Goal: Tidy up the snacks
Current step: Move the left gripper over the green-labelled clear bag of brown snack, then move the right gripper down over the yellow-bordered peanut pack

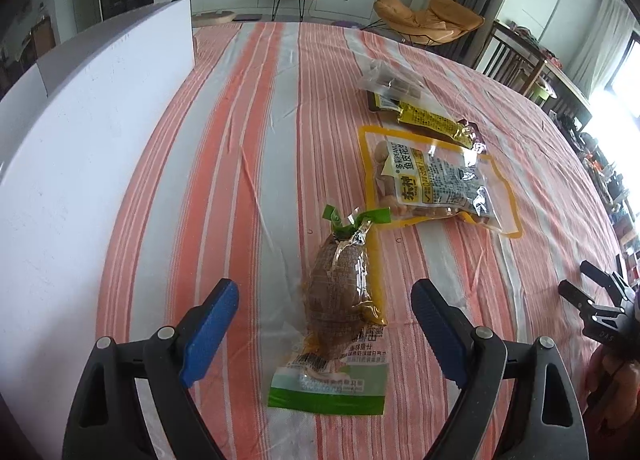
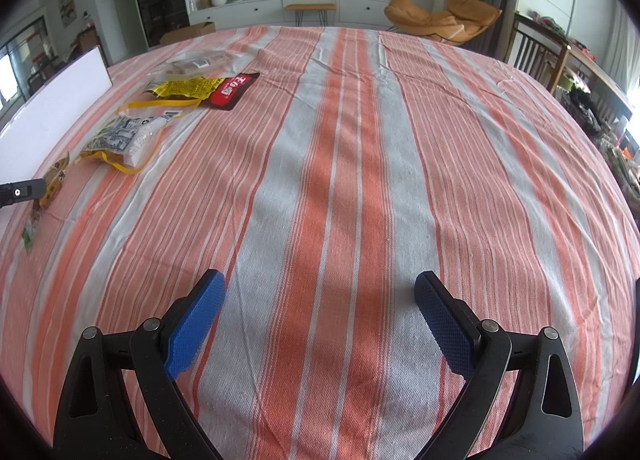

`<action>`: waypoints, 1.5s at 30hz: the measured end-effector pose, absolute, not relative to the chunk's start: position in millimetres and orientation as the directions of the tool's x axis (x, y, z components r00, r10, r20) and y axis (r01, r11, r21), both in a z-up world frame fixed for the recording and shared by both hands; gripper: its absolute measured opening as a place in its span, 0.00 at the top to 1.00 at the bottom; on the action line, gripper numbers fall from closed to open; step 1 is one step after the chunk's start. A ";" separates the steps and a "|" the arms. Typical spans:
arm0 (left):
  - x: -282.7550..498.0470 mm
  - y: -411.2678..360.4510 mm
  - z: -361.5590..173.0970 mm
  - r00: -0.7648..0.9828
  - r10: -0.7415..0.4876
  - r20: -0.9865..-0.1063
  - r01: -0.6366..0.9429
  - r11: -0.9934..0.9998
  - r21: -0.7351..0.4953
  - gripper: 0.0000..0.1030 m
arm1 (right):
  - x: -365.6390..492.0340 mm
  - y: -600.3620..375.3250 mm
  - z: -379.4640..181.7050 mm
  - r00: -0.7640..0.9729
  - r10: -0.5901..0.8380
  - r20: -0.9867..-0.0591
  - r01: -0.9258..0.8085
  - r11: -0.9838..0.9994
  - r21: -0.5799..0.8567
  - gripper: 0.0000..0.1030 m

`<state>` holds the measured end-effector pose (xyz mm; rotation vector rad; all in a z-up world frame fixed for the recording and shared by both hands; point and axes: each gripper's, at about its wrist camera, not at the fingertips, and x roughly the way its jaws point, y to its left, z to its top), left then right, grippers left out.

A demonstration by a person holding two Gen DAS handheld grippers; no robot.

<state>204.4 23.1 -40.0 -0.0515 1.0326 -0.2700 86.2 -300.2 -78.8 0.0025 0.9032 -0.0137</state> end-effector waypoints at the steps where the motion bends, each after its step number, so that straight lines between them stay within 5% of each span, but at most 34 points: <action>1: 204.3 23.8 -39.5 0.484 -0.247 -0.840 0.198 0.965 -0.170 0.15 | 86.3 -300.3 -78.8 0.619 -0.011 -0.785 0.013 1.000 -0.004 0.05; 27: 212.4 11.3 -41.2 0.433 -0.324 -0.841 0.283 0.935 -0.214 0.15 | 86.4 -300.6 -78.6 0.619 -0.011 -0.785 0.013 1.000 -0.003 0.05; 34: 199.3 -6.6 -54.1 0.473 -0.183 -0.862 0.297 0.954 -0.039 0.15 | 86.6 -300.8 -78.5 0.619 -0.011 -0.785 0.014 1.000 -0.003 0.05; 41: 199.0 16.1 -57.3 0.533 -0.111 -0.839 0.175 0.984 -0.019 0.11 | 86.7 -300.9 -78.5 0.619 -0.011 -0.785 0.014 1.000 -0.003 0.05; 45: 198.1 21.8 -64.4 0.563 -0.082 -0.822 0.134 0.991 -0.007 0.00 | 86.7 -300.8 -78.6 0.619 -0.011 -0.785 0.014 1.000 -0.003 0.05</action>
